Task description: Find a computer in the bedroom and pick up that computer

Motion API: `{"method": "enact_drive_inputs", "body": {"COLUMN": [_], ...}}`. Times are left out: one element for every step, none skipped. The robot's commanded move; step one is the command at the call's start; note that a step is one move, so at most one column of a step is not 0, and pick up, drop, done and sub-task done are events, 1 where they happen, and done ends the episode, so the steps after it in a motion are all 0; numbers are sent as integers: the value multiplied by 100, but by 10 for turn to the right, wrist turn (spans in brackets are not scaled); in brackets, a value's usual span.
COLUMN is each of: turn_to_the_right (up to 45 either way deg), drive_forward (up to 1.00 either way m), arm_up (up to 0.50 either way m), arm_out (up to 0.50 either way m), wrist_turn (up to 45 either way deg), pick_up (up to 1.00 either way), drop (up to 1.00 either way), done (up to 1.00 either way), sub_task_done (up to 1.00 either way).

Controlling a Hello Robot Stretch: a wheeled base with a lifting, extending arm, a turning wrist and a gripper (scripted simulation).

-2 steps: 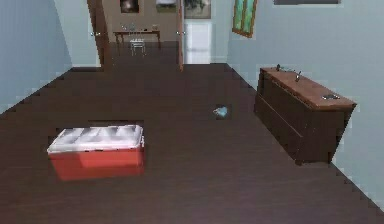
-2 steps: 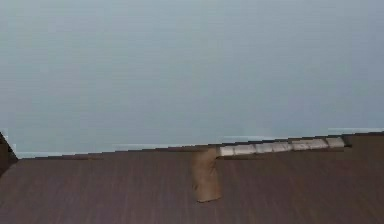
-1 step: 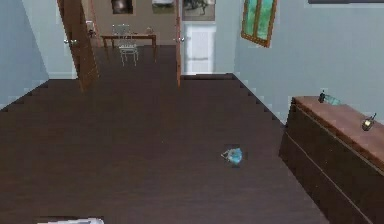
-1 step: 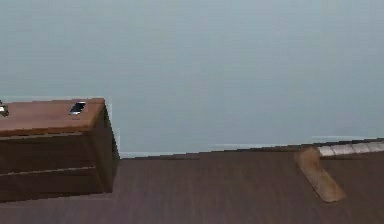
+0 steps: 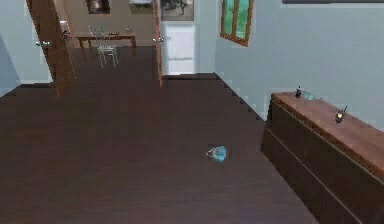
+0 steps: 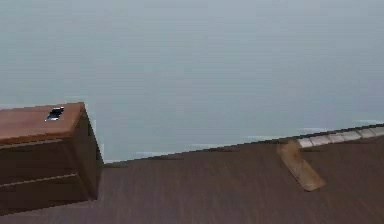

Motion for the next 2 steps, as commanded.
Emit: {"method": "enact_drive_inputs", "body": {"turn_to_the_right": [0, -90], "drive_forward": [25, 0], "arm_up": [0, 0], "arm_out": [0, 0], "wrist_turn": [0, 0], "pick_up": [0, 0], "drop": [0, 0], "done": [0, 0], "sub_task_done": [0, 0]}}
